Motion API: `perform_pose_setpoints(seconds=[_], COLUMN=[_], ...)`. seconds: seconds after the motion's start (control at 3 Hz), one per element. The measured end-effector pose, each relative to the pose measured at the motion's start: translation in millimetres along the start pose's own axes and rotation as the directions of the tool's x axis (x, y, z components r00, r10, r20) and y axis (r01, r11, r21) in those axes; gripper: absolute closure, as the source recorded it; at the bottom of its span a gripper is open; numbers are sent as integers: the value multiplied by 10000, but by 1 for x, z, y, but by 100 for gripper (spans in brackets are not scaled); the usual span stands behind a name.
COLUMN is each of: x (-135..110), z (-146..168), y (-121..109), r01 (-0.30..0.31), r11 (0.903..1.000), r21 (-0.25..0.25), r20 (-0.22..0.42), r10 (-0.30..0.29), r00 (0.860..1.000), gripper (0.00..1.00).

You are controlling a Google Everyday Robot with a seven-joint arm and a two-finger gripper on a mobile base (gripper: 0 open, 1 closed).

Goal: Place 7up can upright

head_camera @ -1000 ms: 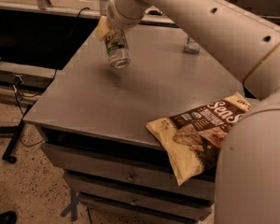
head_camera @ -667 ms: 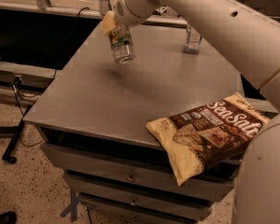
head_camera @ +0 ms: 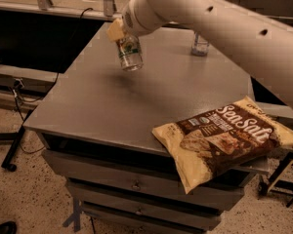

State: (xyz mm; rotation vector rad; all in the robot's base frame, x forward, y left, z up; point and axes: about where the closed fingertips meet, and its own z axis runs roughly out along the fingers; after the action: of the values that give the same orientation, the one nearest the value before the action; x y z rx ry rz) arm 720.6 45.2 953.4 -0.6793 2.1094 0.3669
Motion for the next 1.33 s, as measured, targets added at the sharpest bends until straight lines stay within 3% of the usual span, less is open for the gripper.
perform_pose_setpoints(seconds=[0.33, 0.67, 1.0, 1.33], x=[14, -5, -23, -32], z=[6, 10, 5, 12], y=[0, 0, -10, -9], r01=[773, 1351, 1258, 1369], r11=[9968, 9908, 9916, 9854], r21=[189, 104, -289, -1009], r20=[912, 2523, 4013, 4855], r10=[-787, -1334, -1038, -713], r00=[9927, 9584, 9100, 8713], gripper=[100, 100, 100, 100])
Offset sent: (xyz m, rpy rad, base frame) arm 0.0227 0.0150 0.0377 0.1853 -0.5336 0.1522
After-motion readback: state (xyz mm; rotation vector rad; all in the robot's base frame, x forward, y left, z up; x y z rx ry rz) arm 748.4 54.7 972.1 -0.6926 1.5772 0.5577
